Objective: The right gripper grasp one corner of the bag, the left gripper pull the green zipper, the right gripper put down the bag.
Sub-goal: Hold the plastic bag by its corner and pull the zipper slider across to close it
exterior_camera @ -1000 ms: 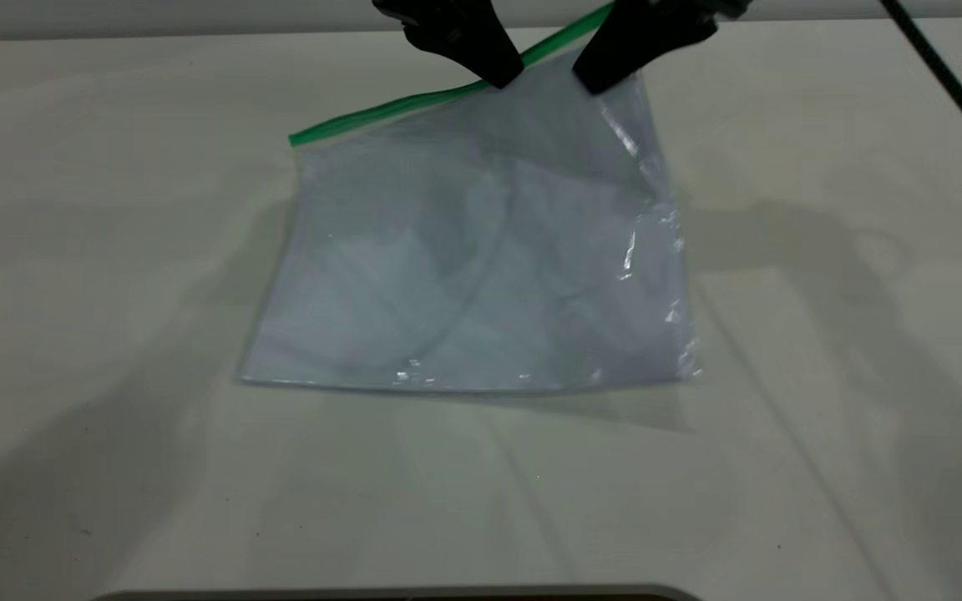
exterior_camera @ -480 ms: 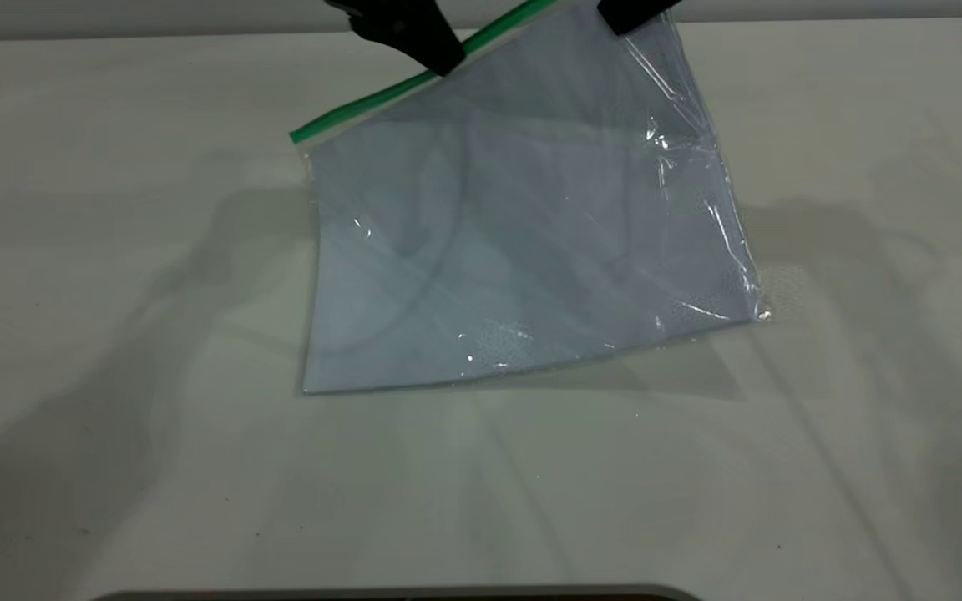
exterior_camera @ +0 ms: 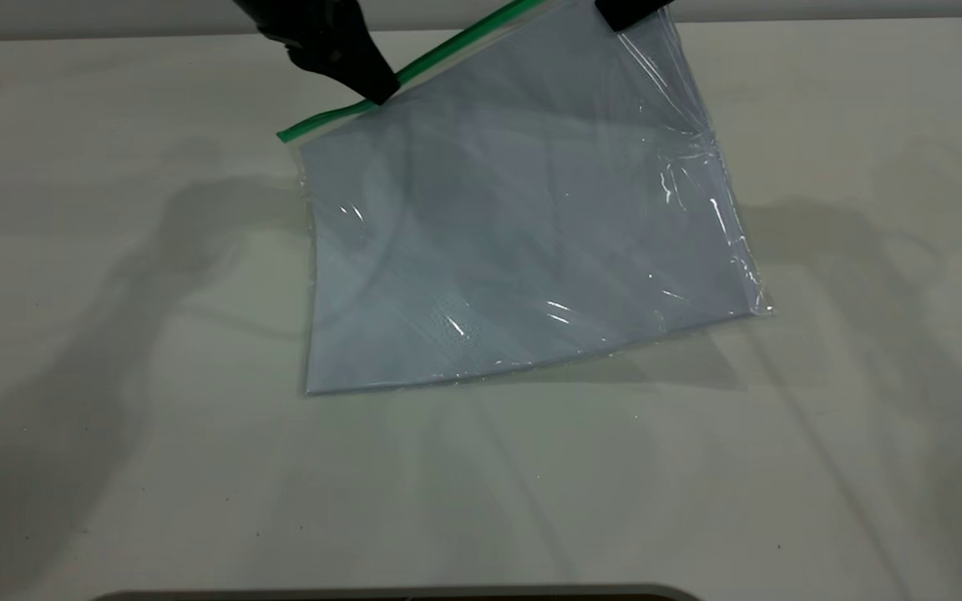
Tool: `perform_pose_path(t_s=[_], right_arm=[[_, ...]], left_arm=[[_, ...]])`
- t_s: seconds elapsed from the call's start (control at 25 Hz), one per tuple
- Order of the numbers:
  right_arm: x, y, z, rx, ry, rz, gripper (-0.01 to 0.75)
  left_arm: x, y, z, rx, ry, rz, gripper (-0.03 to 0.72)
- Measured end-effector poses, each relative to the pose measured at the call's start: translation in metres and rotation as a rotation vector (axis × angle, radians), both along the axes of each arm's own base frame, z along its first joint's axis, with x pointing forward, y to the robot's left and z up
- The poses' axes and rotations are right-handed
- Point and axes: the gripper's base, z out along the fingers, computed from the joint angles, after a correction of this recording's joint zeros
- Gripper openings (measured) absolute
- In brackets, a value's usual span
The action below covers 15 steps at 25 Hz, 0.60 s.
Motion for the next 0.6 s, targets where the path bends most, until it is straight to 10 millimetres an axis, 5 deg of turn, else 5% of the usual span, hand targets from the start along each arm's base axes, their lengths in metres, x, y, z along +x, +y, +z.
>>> perform_pose_path(t_s=[0.6], right_arm=[[0.001, -0.001, 0.002, 0.008, -0.006, -0.004, 0.035]], left_arm=[[0.012, 0.047, -0.004, 0.048, -0.003, 0.074, 0.092]])
